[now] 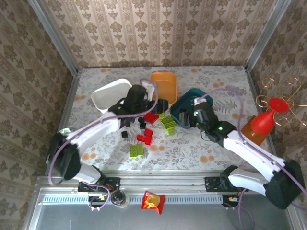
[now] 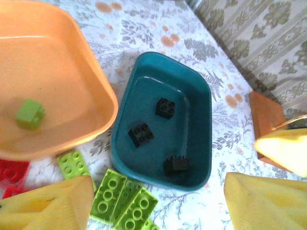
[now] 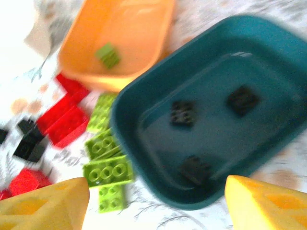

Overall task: Sort the legos into containers by color
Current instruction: Move the lego to the bottom-center of the table.

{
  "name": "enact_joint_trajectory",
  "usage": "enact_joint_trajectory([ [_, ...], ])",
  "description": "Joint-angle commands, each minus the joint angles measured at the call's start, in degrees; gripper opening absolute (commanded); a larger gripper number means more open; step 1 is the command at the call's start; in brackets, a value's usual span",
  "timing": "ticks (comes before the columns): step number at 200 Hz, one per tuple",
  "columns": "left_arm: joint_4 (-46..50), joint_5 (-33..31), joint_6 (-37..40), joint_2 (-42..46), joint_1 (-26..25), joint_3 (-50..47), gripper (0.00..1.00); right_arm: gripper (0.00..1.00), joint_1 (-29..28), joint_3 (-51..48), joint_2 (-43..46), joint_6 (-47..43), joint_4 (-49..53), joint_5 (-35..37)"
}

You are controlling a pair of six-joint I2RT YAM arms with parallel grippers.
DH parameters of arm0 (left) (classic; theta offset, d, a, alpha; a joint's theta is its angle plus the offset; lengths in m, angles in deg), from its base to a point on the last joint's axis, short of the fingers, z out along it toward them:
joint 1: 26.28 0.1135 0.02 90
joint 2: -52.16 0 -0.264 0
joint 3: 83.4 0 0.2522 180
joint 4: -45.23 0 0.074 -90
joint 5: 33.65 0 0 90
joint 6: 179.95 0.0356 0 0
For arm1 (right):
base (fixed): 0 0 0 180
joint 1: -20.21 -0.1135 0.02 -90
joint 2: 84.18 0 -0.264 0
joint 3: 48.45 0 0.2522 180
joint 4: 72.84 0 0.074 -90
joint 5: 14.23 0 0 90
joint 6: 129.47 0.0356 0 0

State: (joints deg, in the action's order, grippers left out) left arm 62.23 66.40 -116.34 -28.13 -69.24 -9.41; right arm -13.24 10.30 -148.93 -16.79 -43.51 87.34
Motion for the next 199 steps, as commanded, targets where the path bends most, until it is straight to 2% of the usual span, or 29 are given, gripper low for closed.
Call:
enact_joint_trajectory([
  [1,3.65,-7.82,0.73,8.61,-0.30,-9.64,0.77,0.76,-5.73,3.51,-7.97,-3.14,-1.09,-6.74],
  [17,7.07,-11.97,0.56,17.36,-0.52,-15.71,0.84,0.76,-9.70,5.04,-13.44,-4.15,-1.82,-8.70],
  [34,11.32,-15.58,-0.08,26.27,-0.56,-20.50,0.99,0.77,-13.19,6.34,-19.29,-4.95,-3.07,-11.44],
  [50,15.60,-18.57,-0.96,32.88,-0.49,-23.48,1.00,0.77,-16.32,8.10,-23.95,-5.53,-2.56,-11.71],
  [65,18.16,-19.64,-2.05,37.79,-0.46,-25.97,1.00,0.77,-17.00,8.44,-26.80,-4.39,-3.17,-12.43],
  [93,22.35,-18.09,-4.74,43.84,-0.86,-29.75,1.00,0.78,-18.63,7.76,-27.10,-4.55,-3.17,-13.15],
  [113,26.37,-17.07,-9.42,44.38,-2.61,-32.42,0.94,0.78,-19.57,5.57,-24.85,-3.50,-2.04,-9.65],
  [141,31.51,-20.87,-16.66,39.77,-8.82,-34.83,0.82,0.78,-19.38,2.01,-20.49,-1.39,-2.21,-4.56],
  [164,29.54,-21.96,-19.42,36.71,-13.84,-36.35,0.77,0.77,-18.28,1.24,-18.32,-0.63,-2.26,-3.84],
  [199,22.16,-17.50,-17.22,32.40,-14.08,-37.20,0.72,0.77,-17.25,1.50,-17.35,-1.21,-1.94,-3.60],
])
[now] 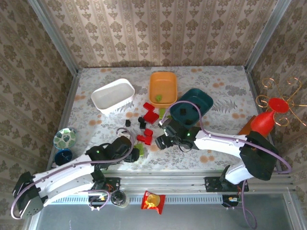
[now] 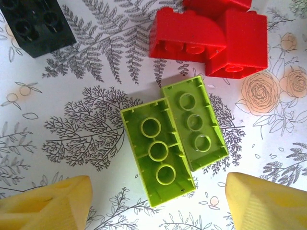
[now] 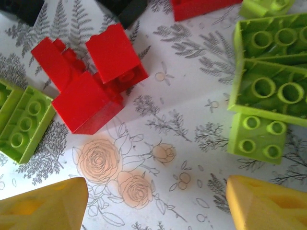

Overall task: Sort the legos into containers by color
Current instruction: Move the lego to the bottom-center of the table.

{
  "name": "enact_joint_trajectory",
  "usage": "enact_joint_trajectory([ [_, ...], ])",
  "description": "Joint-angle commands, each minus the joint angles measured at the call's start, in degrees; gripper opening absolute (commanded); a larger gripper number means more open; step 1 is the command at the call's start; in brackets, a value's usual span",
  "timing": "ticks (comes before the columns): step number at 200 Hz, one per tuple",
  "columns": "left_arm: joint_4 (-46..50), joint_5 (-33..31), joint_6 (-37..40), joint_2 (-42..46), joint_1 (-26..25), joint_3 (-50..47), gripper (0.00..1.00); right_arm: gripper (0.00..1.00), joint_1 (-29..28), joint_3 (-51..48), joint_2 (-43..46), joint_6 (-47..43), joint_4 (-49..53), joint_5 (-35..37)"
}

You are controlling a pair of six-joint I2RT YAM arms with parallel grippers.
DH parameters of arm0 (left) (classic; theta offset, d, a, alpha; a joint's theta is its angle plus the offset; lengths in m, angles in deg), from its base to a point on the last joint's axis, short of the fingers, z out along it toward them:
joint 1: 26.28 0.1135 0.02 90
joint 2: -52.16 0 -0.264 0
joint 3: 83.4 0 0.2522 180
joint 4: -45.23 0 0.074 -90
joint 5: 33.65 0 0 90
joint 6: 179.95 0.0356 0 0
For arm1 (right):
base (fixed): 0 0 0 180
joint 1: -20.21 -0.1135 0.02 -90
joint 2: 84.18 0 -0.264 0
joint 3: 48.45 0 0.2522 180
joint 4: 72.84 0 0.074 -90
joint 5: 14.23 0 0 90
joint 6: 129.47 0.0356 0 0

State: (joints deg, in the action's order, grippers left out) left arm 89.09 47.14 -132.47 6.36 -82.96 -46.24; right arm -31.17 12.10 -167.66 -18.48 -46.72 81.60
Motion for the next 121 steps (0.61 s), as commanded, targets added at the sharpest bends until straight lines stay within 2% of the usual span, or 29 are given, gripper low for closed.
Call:
enact_joint_trajectory([
  [1,-4.88,1.84,-1.04,-2.22,-0.31,-0.37,0.71,0.77,0.71,-0.29,1.39,0.46,1.27,2.12],
  [21,-7.11,4.08,-0.70,-5.91,0.74,-0.56,0.65,0.77,1.14,-0.59,1.89,0.28,1.32,2.17],
  [54,-9.78,6.87,-0.43,-9.29,3.69,-2.03,0.61,0.77,1.58,-1.93,3.45,0.52,0.97,2.18],
  [121,-3.97,5.72,0.60,-7.70,10.56,-2.56,0.40,0.77,2.81,-2.84,6.73,0.54,0.92,2.17],
])
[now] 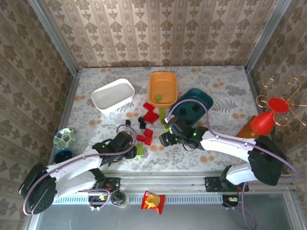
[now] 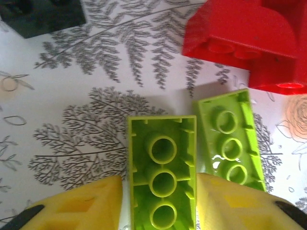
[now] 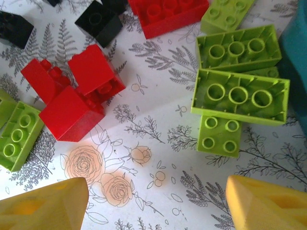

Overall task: Sort the legos into containers by color
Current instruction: Move the lego to the bottom-center of the table, then pick up the lego from the middle-left of the table, then place the lego in the container.

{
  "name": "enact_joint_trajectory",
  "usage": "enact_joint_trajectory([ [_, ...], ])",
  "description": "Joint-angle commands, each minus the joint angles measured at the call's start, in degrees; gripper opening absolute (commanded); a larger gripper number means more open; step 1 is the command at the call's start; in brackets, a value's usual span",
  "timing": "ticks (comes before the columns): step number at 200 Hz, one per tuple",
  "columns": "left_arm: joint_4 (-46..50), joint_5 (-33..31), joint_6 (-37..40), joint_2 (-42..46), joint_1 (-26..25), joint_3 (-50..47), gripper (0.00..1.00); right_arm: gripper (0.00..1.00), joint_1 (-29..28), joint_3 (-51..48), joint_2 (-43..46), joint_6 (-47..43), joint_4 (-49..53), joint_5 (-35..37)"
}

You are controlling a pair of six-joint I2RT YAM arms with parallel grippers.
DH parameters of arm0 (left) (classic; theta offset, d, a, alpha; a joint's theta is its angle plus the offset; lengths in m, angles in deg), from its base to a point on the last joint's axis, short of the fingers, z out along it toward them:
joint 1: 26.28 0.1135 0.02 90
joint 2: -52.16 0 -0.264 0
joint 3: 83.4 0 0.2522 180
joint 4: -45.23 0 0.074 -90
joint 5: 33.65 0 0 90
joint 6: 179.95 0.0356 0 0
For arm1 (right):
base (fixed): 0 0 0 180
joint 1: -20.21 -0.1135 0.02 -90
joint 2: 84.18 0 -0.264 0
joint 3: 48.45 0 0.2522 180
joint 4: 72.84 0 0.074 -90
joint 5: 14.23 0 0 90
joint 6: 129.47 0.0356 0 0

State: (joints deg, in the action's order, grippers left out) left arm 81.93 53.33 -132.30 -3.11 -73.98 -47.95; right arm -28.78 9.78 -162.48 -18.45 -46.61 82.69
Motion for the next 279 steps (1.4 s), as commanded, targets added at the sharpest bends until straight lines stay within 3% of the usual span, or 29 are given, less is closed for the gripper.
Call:
enact_joint_trajectory([
  [1,3.23,-0.43,0.47,1.88,1.61,-0.86,0.40,0.77,0.45,-0.52,1.56,0.52,0.80,1.04],
  [7,3.02,0.00,0.70,2.57,1.97,-1.03,0.42,0.77,0.47,-0.48,1.65,0.50,0.87,0.89],
  [28,1.70,1.85,2.04,3.22,2.32,-0.80,0.63,0.77,0.70,-0.43,1.61,0.47,0.66,0.82],
  [41,2.01,1.83,2.58,1.90,2.32,-0.28,0.67,0.77,0.71,-0.35,1.60,0.48,0.62,0.73],
  [98,0.15,1.07,3.58,-5.29,2.29,-0.21,0.48,0.77,0.96,-0.17,2.25,0.58,0.38,0.90],
  [126,1.35,0.26,4.85,-4.01,1.69,2.12,0.39,0.77,1.37,-0.17,2.72,0.61,0.53,0.99],
  [160,6.48,-1.85,7.55,1.56,1.45,8.69,0.37,0.77,2.52,-1.51,4.42,1.47,-0.04,1.60],
  [178,5.14,-0.40,11.05,0.59,4.44,14.29,0.36,0.77,3.94,-2.98,5.70,2.61,-0.83,1.76],
  [201,-4.25,6.07,14.23,-7.03,10.45,21.59,0.33,0.77,5.58,-5.00,7.97,3.99,-1.48,2.58],
  [226,-11.58,8.35,18.65,-21.54,11.27,34.82,0.32,0.77,6.62,-6.29,10.39,4.89,-0.59,3.06],
  [279,-11.86,13.12,21.15,-48.93,12.61,61.23,0.30,0.77,7.03,-8.47,12.12,6.00,1.46,3.06],
])
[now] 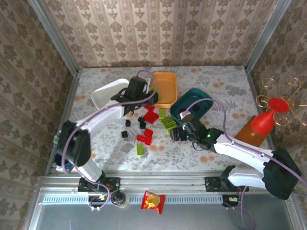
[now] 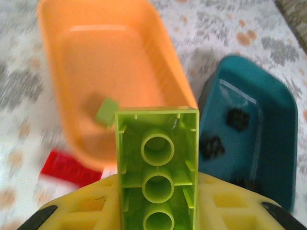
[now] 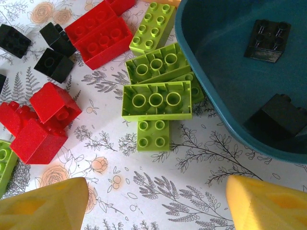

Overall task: Sort the legos into containers by color
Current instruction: Place the lego in the container.

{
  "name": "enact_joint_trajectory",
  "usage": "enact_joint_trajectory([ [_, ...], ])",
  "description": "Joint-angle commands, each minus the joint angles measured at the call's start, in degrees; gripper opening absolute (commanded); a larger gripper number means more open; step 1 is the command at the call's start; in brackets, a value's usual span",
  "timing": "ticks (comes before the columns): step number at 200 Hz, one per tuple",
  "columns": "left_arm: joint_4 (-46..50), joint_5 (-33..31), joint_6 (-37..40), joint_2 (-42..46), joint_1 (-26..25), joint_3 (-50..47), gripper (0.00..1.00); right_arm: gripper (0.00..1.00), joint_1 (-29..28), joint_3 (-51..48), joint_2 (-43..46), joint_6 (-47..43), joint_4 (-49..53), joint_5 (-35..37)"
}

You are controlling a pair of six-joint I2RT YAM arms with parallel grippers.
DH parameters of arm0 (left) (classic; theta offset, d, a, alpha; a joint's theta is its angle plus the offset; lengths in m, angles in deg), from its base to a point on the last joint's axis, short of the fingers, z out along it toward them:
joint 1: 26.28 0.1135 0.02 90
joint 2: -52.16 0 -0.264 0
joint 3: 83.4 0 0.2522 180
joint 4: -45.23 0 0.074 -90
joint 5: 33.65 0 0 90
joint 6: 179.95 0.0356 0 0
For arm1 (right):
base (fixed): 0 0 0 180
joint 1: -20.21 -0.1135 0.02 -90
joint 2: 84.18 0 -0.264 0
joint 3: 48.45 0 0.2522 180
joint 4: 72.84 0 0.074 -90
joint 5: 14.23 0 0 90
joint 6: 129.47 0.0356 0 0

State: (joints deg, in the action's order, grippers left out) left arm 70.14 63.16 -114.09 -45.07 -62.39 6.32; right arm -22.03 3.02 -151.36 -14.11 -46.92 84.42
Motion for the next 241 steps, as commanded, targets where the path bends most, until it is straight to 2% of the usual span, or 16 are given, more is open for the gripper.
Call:
enact_joint_trajectory([
  [1,-0.04,3.33,2.95,-7.34,1.04,7.29,0.30,0.77,0.25,-1.70,1.00,1.68,1.75,1.36],
  [31,2.80,5.19,2.96,-17.03,1.31,16.71,0.30,0.77,0.23,-2.61,0.67,2.06,1.48,1.00],
  [50,5.43,5.61,3.07,-22.08,1.23,21.78,0.33,0.77,0.25,-2.80,-0.04,2.07,1.16,0.81],
  [72,6.55,5.98,2.55,-24.73,1.40,24.98,0.49,0.78,0.16,-2.73,-1.34,2.14,0.42,-0.47],
  [96,5.56,6.49,1.87,-23.07,1.40,25.60,0.65,0.79,-0.03,-2.22,-3.32,2.21,-0.48,-2.05],
  [129,0.45,6.91,0.84,-13.78,1.01,19.63,0.76,0.79,-0.41,-0.94,-7.57,3.23,-3.51,-2.68],
  [176,-6.76,5.17,-0.06,5.35,-0.59,1.12,0.84,0.81,-0.43,3.67,-15.98,5.58,-8.67,-0.37],
  [214,-6.17,0.61,0.89,20.15,-2.94,-13.43,0.90,0.82,-0.44,6.64,-21.05,8.11,-8.83,2.31],
  [241,-3.70,-1.28,0.29,29.18,-3.15,-21.25,0.92,0.79,-1.08,7.39,-23.76,6.92,-7.69,3.09],
])
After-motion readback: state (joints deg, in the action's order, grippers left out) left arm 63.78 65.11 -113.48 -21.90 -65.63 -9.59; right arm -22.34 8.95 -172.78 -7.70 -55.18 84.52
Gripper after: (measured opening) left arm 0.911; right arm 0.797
